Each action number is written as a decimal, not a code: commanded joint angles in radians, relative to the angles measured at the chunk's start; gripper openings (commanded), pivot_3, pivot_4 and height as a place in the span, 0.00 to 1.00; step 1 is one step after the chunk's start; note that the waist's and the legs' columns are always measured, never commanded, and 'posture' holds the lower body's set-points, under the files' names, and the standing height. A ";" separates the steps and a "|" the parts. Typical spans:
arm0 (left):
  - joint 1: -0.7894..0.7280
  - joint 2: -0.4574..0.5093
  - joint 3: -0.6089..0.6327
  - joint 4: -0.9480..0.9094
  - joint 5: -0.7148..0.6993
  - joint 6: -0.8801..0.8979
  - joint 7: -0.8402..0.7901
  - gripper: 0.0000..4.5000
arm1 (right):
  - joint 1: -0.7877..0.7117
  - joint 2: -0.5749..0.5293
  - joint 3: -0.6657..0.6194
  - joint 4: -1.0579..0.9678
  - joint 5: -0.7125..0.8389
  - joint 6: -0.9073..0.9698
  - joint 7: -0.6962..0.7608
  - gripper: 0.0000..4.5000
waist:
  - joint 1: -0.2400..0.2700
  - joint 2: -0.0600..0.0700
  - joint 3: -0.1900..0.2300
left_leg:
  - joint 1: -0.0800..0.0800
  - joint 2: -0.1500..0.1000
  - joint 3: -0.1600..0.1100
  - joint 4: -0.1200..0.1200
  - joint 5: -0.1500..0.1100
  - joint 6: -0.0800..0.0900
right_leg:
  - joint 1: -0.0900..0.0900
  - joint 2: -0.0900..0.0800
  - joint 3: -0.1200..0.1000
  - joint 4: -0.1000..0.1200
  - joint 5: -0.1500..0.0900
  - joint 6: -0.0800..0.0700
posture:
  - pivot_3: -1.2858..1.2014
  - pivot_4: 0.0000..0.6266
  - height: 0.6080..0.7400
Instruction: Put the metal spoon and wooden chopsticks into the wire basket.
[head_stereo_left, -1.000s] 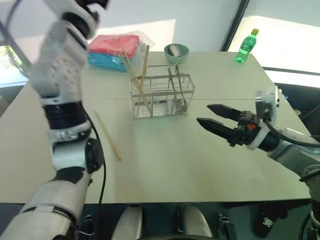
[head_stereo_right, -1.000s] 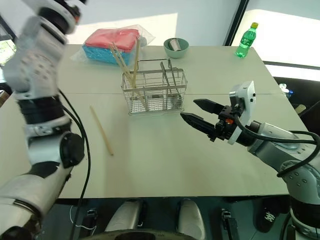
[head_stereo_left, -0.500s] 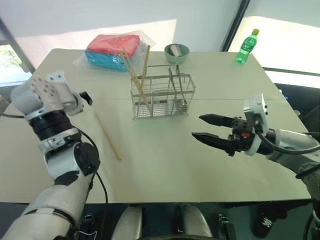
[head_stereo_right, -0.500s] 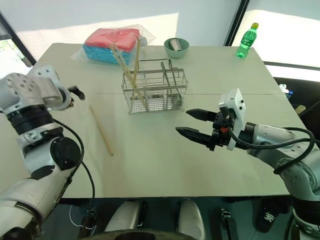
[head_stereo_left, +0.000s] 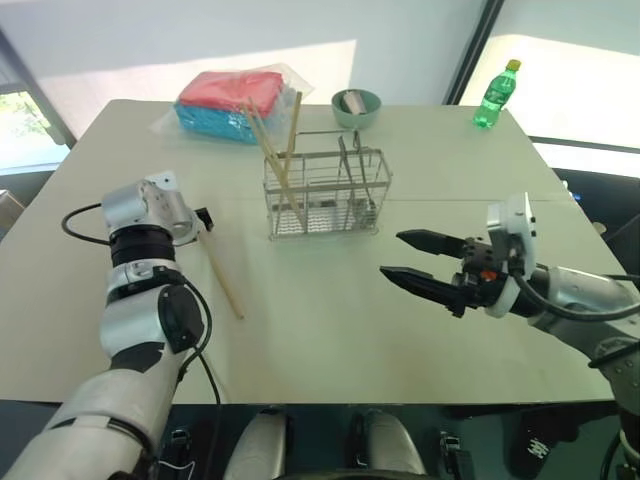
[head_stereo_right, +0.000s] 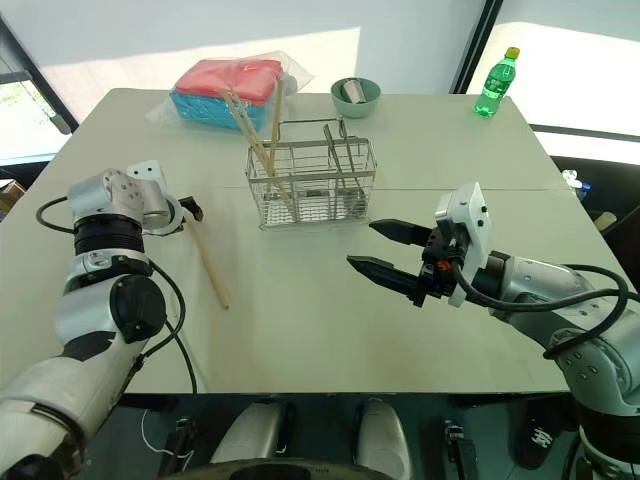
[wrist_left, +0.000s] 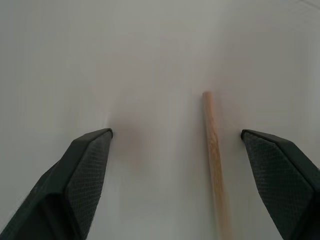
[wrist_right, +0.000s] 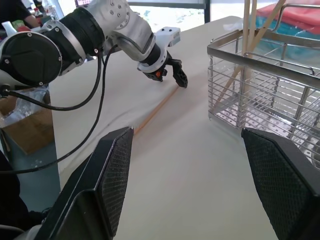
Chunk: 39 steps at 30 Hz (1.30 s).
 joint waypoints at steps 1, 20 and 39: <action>-0.017 0.012 -0.006 0.117 -0.007 -0.089 0.001 0.59 | -0.003 0.005 -0.036 -0.036 0.028 -0.009 -0.022 0.79 | 0.005 0.001 -0.001 | 0.000 0.000 0.000 0.000 0.000 0.000 | 0.000 0.000 0.000 0.000 0.000 0.000 | 0.52 0.24 0.45; -0.109 0.161 0.020 0.092 -0.078 -0.307 0.020 0.01 | -0.024 0.000 -0.025 0.000 0.025 -0.017 -0.013 0.79 | 0.007 -0.003 0.000 | -0.004 0.001 0.001 0.000 0.000 0.001 | -0.005 0.000 0.000 0.000 0.000 0.000 | 0.52 0.24 0.45; -0.387 0.184 -0.070 -0.274 -0.265 -0.823 -0.498 0.01 | -0.028 -0.006 -0.021 -0.004 0.060 0.029 -0.039 0.79 | 0.006 -0.008 0.003 | -0.005 0.000 0.001 0.000 -0.001 0.002 | -0.003 -0.001 -0.001 -0.003 0.001 0.000 | 0.52 0.24 0.45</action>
